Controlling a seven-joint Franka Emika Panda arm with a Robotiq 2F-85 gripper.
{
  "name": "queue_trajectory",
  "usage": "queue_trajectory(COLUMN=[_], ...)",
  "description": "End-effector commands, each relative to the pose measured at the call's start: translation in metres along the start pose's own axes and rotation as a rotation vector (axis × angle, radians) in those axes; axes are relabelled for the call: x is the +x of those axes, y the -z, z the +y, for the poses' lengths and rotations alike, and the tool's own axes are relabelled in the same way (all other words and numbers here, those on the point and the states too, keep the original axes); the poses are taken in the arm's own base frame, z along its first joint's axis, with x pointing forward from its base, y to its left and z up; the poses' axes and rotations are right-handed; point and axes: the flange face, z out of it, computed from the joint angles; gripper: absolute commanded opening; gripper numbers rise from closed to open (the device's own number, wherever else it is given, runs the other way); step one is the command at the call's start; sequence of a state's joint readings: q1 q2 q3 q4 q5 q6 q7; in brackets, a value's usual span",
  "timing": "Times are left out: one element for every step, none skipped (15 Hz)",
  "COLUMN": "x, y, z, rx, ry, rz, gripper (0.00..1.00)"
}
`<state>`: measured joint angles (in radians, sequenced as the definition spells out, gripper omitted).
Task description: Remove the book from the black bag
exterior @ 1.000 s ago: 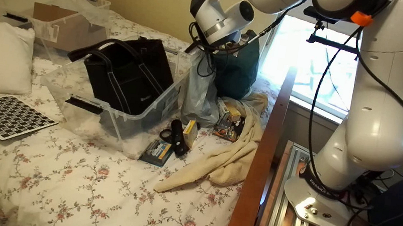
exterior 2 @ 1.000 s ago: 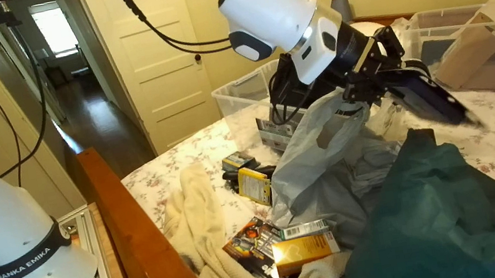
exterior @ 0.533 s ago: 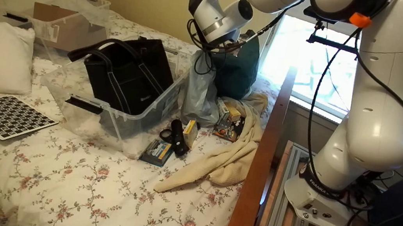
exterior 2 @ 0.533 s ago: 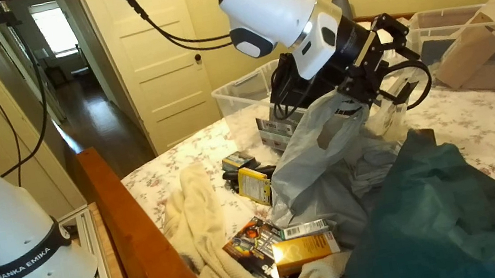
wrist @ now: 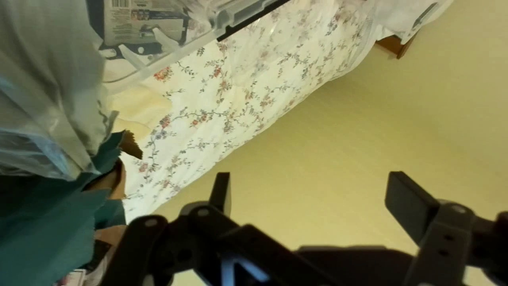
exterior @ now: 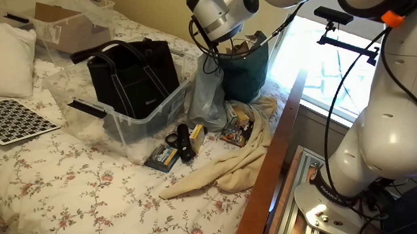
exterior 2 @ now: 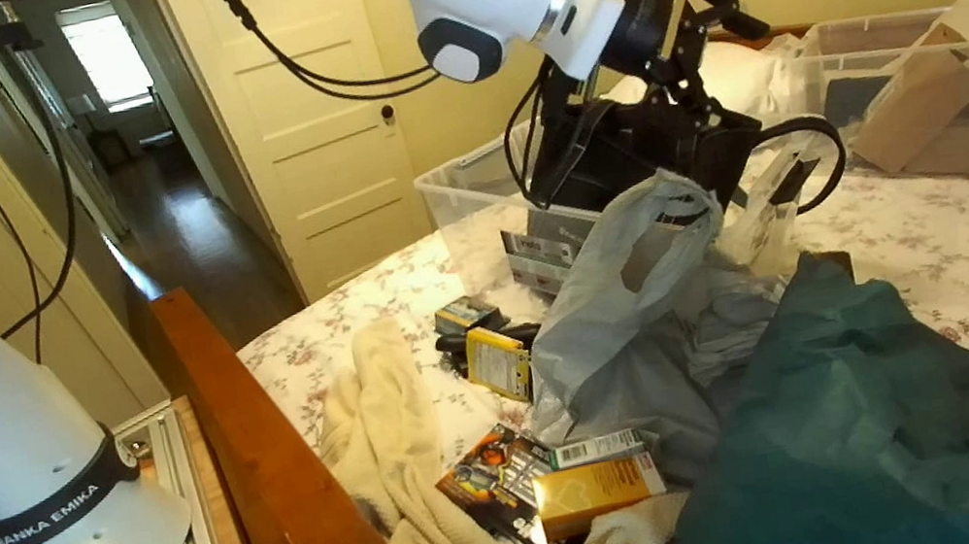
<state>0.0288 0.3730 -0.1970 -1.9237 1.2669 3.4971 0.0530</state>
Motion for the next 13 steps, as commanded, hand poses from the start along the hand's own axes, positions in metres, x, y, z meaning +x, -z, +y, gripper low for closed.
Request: queue_trajectory(x=[-0.01, -0.014, -0.018, -0.021, -0.025, -0.03, -0.033, -0.037, -0.04, -0.041, -0.042, -0.043, -0.044], y=[0.04, 0.046, 0.052, 0.058, 0.064, 0.068, 0.073, 0.076, 0.075, 0.075, 0.073, 0.065, 0.065], z=[-0.014, -0.017, -0.019, -0.021, -0.021, -0.019, -0.018, -0.016, -0.01, -0.005, 0.001, -0.011, -0.005], rx=[0.058, 0.077, 0.091, 0.105, 0.117, 0.122, 0.129, 0.133, 0.129, 0.122, 0.11, 0.118, 0.11], ry=[0.194, 0.244, 0.287, 0.331, 0.373, 0.414, 0.456, 0.499, 0.541, 0.568, 0.59, 0.529, 0.548], rz=[-0.026, -0.051, -0.076, -0.105, -0.129, -0.157, -0.183, -0.21, -0.227, -0.238, -0.252, -0.211, -0.222], gripper=[1.0, 1.0, 1.0, 1.0, 1.0, 1.0, 1.0, 1.0, 1.0, 1.0, 1.0, 1.0, 1.0])
